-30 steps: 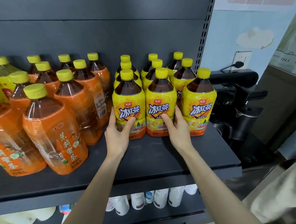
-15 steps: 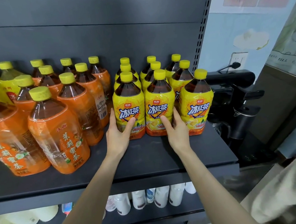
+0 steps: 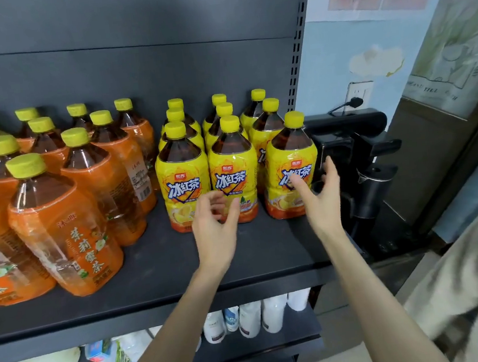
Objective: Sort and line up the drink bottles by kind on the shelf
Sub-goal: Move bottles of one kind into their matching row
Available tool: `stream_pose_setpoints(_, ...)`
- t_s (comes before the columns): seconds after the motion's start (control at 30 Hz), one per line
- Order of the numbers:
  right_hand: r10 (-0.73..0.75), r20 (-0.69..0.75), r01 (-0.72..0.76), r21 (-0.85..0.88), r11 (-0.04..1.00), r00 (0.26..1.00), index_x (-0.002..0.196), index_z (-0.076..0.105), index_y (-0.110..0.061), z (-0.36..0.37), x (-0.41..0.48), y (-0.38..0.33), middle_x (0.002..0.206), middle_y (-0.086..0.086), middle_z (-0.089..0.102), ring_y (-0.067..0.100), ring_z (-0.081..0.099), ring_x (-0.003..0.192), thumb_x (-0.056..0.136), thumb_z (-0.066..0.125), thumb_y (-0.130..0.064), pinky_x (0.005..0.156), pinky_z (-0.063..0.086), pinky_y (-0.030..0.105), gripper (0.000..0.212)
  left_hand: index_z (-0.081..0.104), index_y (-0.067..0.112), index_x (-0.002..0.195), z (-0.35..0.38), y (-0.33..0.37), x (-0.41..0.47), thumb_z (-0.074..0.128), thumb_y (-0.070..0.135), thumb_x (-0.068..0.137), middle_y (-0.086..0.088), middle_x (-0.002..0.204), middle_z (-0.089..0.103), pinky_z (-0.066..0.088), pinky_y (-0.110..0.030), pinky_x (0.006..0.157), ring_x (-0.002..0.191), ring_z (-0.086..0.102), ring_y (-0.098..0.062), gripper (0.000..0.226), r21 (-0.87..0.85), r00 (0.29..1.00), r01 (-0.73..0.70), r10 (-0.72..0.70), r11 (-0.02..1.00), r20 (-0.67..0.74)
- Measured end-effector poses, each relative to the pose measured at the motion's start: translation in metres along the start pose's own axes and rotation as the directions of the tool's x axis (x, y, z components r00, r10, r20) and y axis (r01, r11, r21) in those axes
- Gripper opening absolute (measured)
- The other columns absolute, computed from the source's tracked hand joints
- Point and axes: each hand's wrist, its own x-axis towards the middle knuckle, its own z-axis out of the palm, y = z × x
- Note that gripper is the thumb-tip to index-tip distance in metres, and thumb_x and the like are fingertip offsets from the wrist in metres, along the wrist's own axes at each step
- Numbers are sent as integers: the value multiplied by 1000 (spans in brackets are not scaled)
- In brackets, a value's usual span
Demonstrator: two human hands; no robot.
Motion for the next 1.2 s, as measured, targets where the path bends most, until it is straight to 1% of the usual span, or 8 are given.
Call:
stream_pose_setpoints(0.03, 27, 86, -34, 84, 996, 996, 152, 19, -17, -3, 5, -1, 148, -3, 34, 9, 35, 131, 86, 70, -33, 94, 42, 9, 84, 56, 14, 104, 8, 2, 2, 69, 24, 85, -4, 98, 62, 52, -32, 77, 86, 60, -17, 25, 5, 1000, -11, 11, 1000, 7)
stream_pose_setpoints(0.07, 29, 164, -54, 151, 987, 986, 152, 20, -19, -5, 11, -1, 143, -8, 39, 7, 41, 127, 87, 69, -28, 86, 44, 4, 81, 56, 13, 106, 14, 3, 3, 70, 23, 85, -4, 100, 60, 52, -32, 78, 87, 59, -17, 27, 20, 1000, -28, 28, 999, -1)
stream_pose_setpoints(0.17, -3, 266, -52, 199, 979, 964, 139, 45, -18, -7, 28, 11, 125, -3, 63, 11, 62, 112, 83, 71, -29, 90, 55, 30, 63, 55, 9, 112, 30, 3, 2, 72, 20, 84, -2, 106, 51, 48, -29, 83, 93, 52, -12, 35, 108, 992, -102, 110, 989, -68)
stream_pose_setpoints(0.27, -27, 284, -50, 261, 964, 958, 133, 52, -16, -6, 26, 15, 118, 0, 67, 9, 66, 105, 78, 70, -35, 83, 54, 26, 61, 51, 5, 120, 38, 0, -1, 73, 19, 81, 0, 110, 41, 46, -28, 84, 95, 45, -7, 47, 169, 980, -119, 144, 978, -140)
stream_pose_setpoints(0.37, -57, 325, -34, 265, 964, 944, 134, 51, -22, -2, 24, 17, 118, -6, 67, 8, 64, 107, 77, 70, -43, 87, 54, 30, 63, 44, 3, 129, 46, -3, -1, 75, 21, 80, -2, 113, 38, 49, -34, 81, 94, 48, -16, 61, 195, 974, -76, 115, 978, -196)
stream_pose_setpoints(0.57, -78, 331, -17, 274, 962, 941, 137, 47, -23, 5, 23, 17, 119, -10, 65, 3, 63, 107, 88, 66, -33, 91, 53, 29, 53, 40, 3, 138, 50, -5, 2, 73, 24, 81, -15, 122, 42, 48, -27, 70, 77, 50, -13, 69, 286, 964, -92, 158, 954, -215)
stream_pose_setpoints(0.77, -60, 312, -17, 238, 971, 948, 140, 44, -24, 13, 32, 17, 122, -8, 64, 2, 62, 108, 88, 66, -36, 94, 53, 35, 57, 45, 1, 135, 45, -5, 10, 77, 24, 77, -16, 111, 46, 43, -23, 66, 64, 49, -10, 70, 329, 960, -91, 170, 940, -220)
stream_pose_setpoints(1.2, -80, 316, 0, 245, 970, 945, 141, 42, -20, 18, 41, 20, 123, -6, 63, 3, 62, 109, 90, 63, -33, 92, 54, 29, 56, 49, -3, 129, 43, -10, 15, 77, 34, 73, -16, 103, 46, 49, -32, 62, 71, 50, -18, 73, 377, 960, -96, 185, 921, -208)
